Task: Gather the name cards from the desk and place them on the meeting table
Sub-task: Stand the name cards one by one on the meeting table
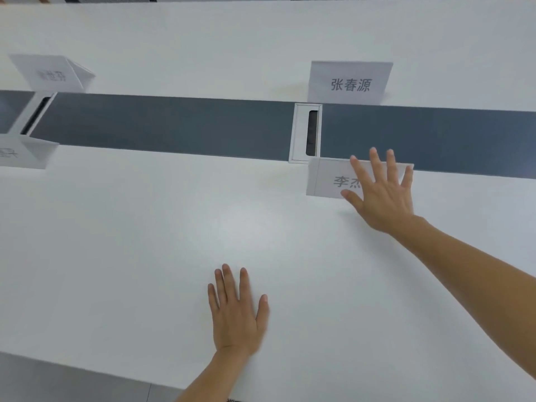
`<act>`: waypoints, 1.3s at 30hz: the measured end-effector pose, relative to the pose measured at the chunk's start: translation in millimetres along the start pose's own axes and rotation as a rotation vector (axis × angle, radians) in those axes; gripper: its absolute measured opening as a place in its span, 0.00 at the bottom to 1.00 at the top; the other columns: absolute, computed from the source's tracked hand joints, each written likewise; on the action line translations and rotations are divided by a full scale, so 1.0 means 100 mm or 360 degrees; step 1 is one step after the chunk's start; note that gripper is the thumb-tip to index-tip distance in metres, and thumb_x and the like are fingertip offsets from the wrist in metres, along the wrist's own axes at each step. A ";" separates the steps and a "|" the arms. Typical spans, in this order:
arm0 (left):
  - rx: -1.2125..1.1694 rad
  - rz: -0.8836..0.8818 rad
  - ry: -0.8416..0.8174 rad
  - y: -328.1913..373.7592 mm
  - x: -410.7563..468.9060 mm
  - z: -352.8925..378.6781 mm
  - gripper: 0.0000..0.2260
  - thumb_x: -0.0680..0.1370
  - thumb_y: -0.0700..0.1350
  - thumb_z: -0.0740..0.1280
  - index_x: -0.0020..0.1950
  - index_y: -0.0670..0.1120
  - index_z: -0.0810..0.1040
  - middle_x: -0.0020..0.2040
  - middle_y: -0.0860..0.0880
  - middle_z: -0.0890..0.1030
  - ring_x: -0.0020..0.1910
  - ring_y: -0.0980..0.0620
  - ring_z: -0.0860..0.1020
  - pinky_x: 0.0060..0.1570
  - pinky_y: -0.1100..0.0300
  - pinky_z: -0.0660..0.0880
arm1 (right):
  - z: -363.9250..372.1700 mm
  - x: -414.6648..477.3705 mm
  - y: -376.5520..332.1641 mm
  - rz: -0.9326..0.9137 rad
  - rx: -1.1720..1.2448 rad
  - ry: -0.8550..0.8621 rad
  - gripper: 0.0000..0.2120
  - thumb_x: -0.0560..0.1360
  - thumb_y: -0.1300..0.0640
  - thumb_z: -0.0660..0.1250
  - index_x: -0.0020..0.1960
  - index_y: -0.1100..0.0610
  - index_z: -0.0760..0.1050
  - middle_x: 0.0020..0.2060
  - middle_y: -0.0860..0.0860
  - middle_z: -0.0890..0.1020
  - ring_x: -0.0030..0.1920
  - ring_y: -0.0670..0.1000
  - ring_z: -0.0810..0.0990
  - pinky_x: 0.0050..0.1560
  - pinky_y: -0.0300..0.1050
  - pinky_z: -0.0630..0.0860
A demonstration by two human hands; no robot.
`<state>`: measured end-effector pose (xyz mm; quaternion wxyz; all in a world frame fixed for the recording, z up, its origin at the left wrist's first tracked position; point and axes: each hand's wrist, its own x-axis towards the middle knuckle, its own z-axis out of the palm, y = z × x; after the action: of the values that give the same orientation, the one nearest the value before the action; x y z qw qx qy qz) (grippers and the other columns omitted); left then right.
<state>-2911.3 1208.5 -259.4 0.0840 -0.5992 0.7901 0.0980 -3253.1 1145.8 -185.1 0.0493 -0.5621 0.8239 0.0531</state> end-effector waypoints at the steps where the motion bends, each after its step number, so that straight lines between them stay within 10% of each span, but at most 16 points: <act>1: 0.0003 0.0002 0.0002 0.00 0.00 0.01 0.33 0.78 0.61 0.43 0.74 0.42 0.63 0.75 0.34 0.61 0.76 0.37 0.55 0.72 0.41 0.52 | 0.00 0.06 0.01 -0.0003 0.0000 0.0019 0.34 0.77 0.34 0.48 0.78 0.45 0.44 0.79 0.55 0.48 0.78 0.63 0.43 0.72 0.72 0.45; 22: 0.0022 0.0006 0.0080 -0.02 -0.01 0.09 0.30 0.77 0.60 0.52 0.74 0.42 0.64 0.75 0.35 0.61 0.76 0.37 0.56 0.71 0.41 0.52 | -0.07 -0.04 -0.11 -0.0024 -0.0032 0.0023 0.36 0.76 0.34 0.53 0.78 0.44 0.45 0.79 0.55 0.51 0.77 0.63 0.50 0.71 0.70 0.50; 27: 0.0021 0.0046 0.0113 -0.03 -0.02 0.08 0.30 0.77 0.59 0.55 0.73 0.42 0.64 0.75 0.34 0.62 0.75 0.35 0.58 0.72 0.41 0.51 | -0.30 -0.39 -0.18 -0.0044 0.0321 0.0264 0.25 0.77 0.45 0.60 0.72 0.51 0.66 0.70 0.54 0.73 0.68 0.59 0.71 0.66 0.59 0.67; 32: -0.0086 0.0025 0.0027 -0.05 -0.05 -0.07 0.28 0.78 0.58 0.54 0.74 0.43 0.63 0.76 0.35 0.59 0.76 0.37 0.56 0.73 0.45 0.50 | -0.47 -1.15 -0.32 0.0010 0.0867 -0.0119 0.14 0.76 0.48 0.64 0.58 0.51 0.80 0.47 0.46 0.85 0.50 0.51 0.82 0.53 0.47 0.76; 39: -0.1277 -0.0054 -0.0542 -0.36 -0.85 -1.02 0.16 0.79 0.51 0.62 0.65 0.47 0.74 0.51 0.51 0.80 0.52 0.51 0.78 0.49 0.62 0.74 | -0.49 -2.40 -0.61 0.0065 0.1253 -0.0453 0.08 0.75 0.52 0.68 0.53 0.51 0.82 0.42 0.43 0.84 0.46 0.44 0.82 0.53 0.45 0.77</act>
<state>-2854.9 1252.3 -142.0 -0.0248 -0.5725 0.6544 0.4933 -3110.5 1337.4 -104.8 0.3726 -0.4710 0.7773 -0.1877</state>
